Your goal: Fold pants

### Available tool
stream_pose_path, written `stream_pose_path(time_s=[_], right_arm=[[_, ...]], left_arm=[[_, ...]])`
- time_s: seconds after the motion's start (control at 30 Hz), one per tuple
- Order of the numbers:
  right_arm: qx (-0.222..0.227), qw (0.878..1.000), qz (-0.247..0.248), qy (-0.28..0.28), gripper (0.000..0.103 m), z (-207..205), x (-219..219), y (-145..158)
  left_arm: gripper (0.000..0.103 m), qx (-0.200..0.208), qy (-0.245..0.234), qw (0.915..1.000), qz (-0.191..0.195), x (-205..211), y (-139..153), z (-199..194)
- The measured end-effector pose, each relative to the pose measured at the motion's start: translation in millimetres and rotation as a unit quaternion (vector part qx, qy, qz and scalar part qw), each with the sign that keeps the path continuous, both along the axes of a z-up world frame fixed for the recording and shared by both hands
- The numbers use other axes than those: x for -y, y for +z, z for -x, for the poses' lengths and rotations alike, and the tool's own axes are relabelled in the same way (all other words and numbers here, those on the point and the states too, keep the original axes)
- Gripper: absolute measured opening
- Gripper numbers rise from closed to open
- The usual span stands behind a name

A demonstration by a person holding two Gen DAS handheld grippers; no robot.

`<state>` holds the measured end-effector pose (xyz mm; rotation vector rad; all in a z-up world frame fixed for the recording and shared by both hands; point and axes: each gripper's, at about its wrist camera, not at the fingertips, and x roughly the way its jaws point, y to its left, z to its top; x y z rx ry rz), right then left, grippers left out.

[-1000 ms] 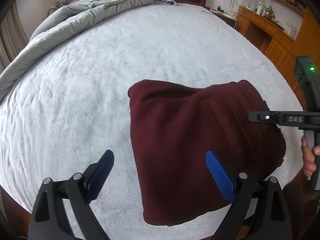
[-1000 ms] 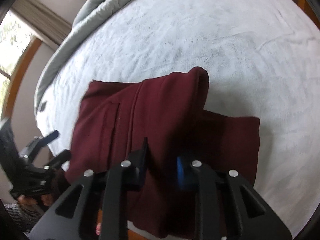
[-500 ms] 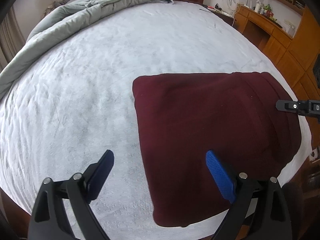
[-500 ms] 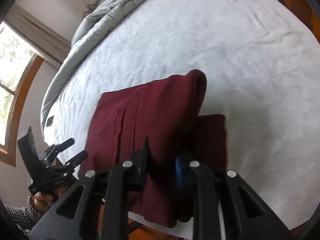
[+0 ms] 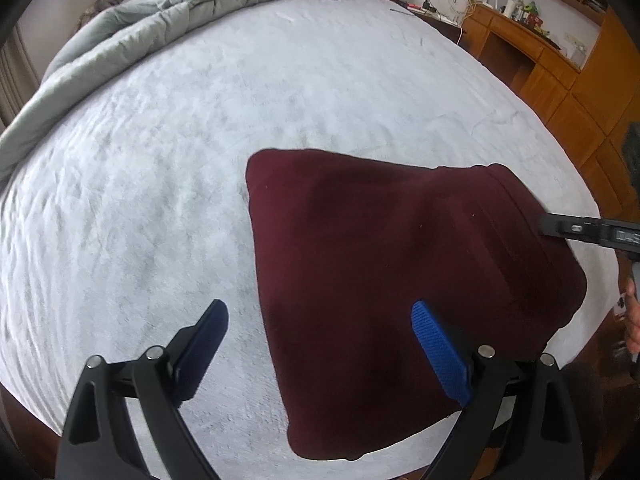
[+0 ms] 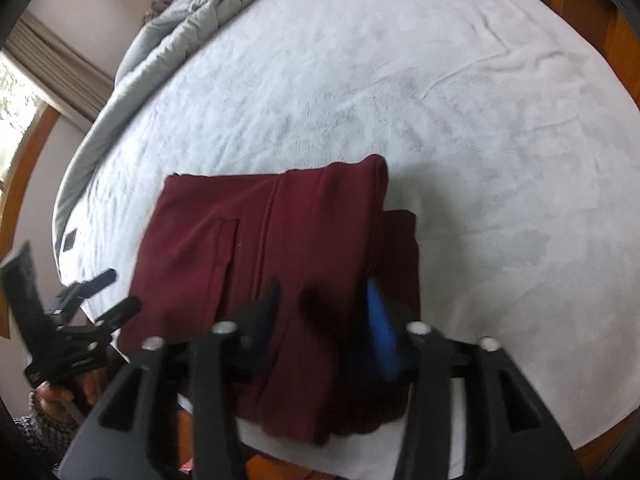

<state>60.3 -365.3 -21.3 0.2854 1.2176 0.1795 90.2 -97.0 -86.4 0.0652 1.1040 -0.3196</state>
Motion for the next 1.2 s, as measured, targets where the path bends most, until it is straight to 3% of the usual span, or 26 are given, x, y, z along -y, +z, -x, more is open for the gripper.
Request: stream_pose_path(time_s=[0.27, 0.5, 0.8, 1.2], right_arm=[[-0.018, 1.000, 0.014, -0.012, 0.062, 39.1, 11.4, -2.3], [-0.014, 0.999, 0.045, -0.006, 0.063, 43.4, 1.7, -9.1], [0.008, 0.993, 0.118, 0.029, 0.068, 39.4, -11.0, -12.5], [0.020, 0.990, 0.137, 0.033, 0.069, 33.6, -13.0, -17.1]], left_arm=[[0.094, -0.058, 0.029, 0.9969, 0.044, -17.3, -22.5, -0.9], [0.094, -0.084, 0.036, 0.9920, 0.087, -22.1, -34.1, -1.9], [0.094, -0.075, 0.017, 0.9940, 0.078, -7.8, -36.8, -3.9], [0.098, -0.073, 0.022, 0.9944, 0.073, 5.4, -45.3, -8.3]])
